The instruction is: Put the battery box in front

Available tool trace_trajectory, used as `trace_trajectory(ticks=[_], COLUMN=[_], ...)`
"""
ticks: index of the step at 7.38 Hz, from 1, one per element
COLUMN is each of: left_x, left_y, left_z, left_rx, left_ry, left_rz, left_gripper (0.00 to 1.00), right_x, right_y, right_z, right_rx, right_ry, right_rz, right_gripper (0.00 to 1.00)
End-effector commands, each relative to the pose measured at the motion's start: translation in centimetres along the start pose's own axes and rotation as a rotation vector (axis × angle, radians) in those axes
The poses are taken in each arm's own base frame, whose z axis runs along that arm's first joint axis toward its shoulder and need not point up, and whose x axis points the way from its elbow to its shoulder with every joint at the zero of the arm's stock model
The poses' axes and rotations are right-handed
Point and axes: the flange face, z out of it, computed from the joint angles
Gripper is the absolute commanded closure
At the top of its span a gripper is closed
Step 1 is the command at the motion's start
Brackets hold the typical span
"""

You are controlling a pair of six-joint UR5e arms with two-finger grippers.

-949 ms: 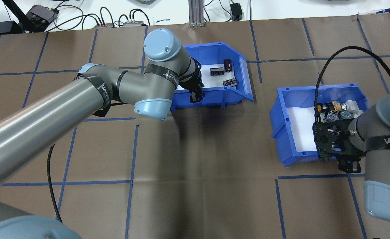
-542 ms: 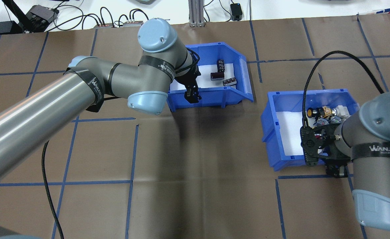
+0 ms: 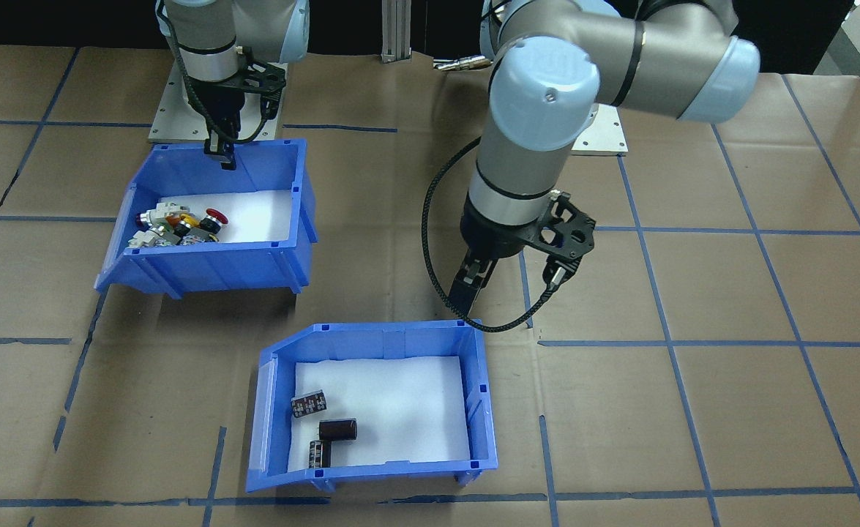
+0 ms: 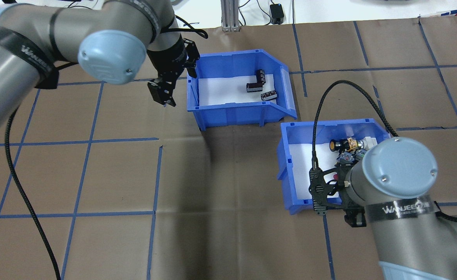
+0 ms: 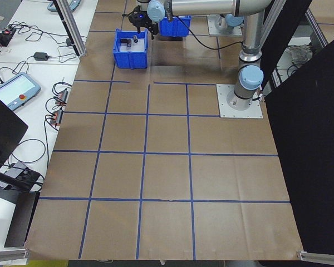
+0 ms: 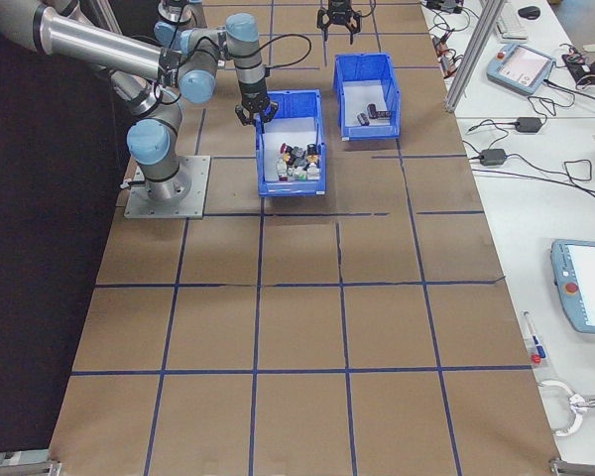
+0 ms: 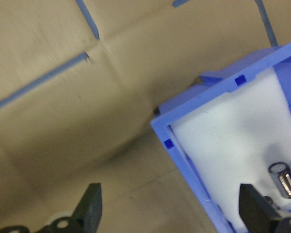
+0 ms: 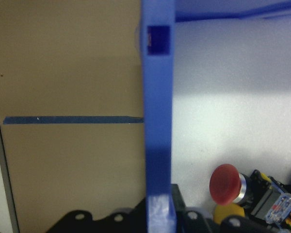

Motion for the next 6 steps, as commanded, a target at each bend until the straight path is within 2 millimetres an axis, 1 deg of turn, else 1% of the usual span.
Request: trace_trajectory(ticks=[1, 2, 3, 4, 5, 6], left_x=[-5.2, -7.2, -7.9, -8.1, -8.7, -8.8], left_y=[-4.1, -6.8, -7.8, -7.6, -7.1, -7.2], left_z=[-4.7, -6.2, -5.9, -6.8, -7.2, -7.3], left_rx=[-0.031, -0.011, -0.009, 0.008, 0.004, 0.006], left_ry=[-0.030, -0.012, -0.009, -0.002, -0.005, -0.006], left_rz=[0.430, 0.662, 0.865, 0.957, 1.003, 1.011], left_gripper=[0.01, 0.01, 0.01, 0.01, 0.00, 0.00], right_x=[-2.4, -3.1, -3.4, -3.3, -2.9, -2.1], right_y=[-4.0, -5.2, -6.4, -7.6, -9.3, -11.7], right_z=[-0.6, -0.7, -1.1, -1.0, -1.0, -1.5], right_rx=[0.013, 0.014, 0.021, 0.017, 0.014, -0.018], right_ry=[0.017, 0.019, 0.029, 0.019, 0.010, 0.020], right_rz=[0.000, 0.012, -0.003, 0.003, 0.004, 0.000], right_gripper=[1.00, 1.00, 1.00, 1.00, 1.00, 1.00])
